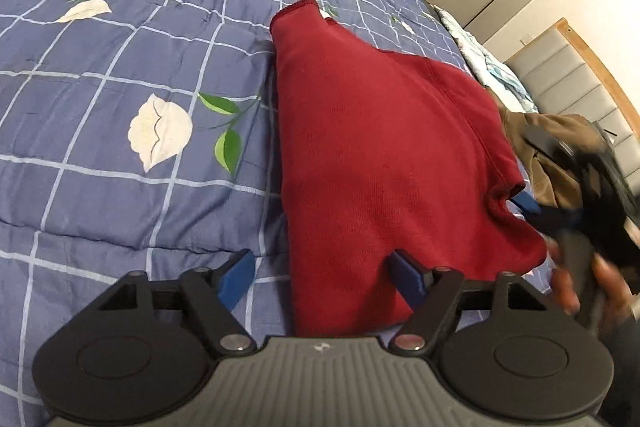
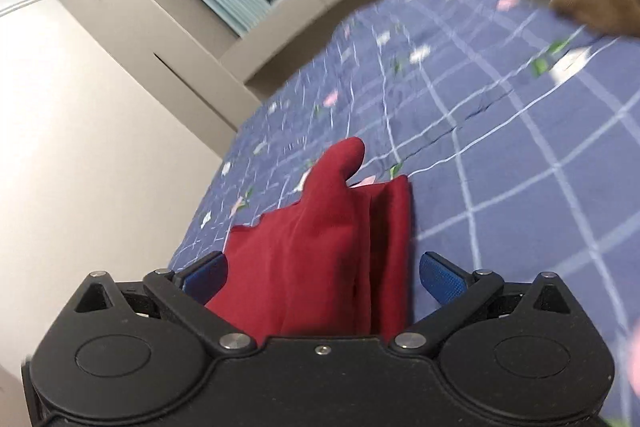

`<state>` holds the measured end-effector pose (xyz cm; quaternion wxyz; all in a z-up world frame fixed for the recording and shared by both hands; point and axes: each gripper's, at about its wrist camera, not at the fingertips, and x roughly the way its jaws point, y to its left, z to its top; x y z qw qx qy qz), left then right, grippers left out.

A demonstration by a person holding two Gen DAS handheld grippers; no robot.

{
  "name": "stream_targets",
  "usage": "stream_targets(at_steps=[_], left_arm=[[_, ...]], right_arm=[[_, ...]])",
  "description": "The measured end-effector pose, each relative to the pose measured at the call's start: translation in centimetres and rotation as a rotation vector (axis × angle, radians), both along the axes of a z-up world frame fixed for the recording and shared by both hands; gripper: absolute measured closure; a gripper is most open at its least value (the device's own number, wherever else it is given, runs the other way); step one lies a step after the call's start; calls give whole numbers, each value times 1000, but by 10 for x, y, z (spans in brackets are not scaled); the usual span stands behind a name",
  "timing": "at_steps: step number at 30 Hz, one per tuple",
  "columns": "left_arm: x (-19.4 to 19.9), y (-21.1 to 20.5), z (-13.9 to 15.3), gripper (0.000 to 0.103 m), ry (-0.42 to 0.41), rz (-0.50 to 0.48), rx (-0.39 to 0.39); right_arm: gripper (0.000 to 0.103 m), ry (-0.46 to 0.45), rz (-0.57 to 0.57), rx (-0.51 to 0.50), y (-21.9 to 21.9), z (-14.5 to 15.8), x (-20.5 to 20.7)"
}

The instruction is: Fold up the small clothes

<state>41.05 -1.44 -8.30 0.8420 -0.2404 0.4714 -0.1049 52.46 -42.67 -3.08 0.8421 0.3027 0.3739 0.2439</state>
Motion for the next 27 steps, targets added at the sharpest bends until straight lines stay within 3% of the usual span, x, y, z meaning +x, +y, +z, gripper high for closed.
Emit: stream_targets(at_steps=[3, 4, 5, 6, 8, 13, 15, 16, 17, 19, 23, 25, 27], left_arm=[[3, 3, -1, 31, 12, -3, -17], [3, 3, -1, 31, 12, -5, -18], [4, 4, -1, 31, 13, -7, -19], [5, 3, -2, 31, 13, -8, -18], [5, 2, -2, 32, 13, -10, -15], [6, 2, -3, 32, 11, -11, -12], [6, 2, -3, 32, 11, -13, -11], [6, 2, -2, 32, 11, -12, -11], [6, 3, -1, 31, 10, -12, -11], [6, 6, 7, 28, -2, 6, 12], [20, 14, 35, 15, -121, 94, 120], [39, 15, 48, 11, -149, 148, 174], [63, 12, 54, 9, -158, 185, 221]], right_arm=[[20, 64, 27, 36, 9, -5, 31], [30, 67, 28, 37, 11, -3, 36], [47, 58, 24, 31, 13, 0, 40], [55, 40, 17, 21, 14, 6, 42], [83, -2, -7, -17, 16, 17, 45], [88, -123, -16, -250, 32, 29, 37], [84, -141, -22, -382, 42, 21, 33], [77, -148, -27, -430, 45, 17, 30], [64, -152, -37, -462, 46, 15, 27], [49, -181, -79, -514, 47, 20, 20], [1, -351, -138, -666, 64, 37, 6], [1, -423, -129, -727, 76, 39, 3], [1, -431, -87, -799, 91, 32, 9]])
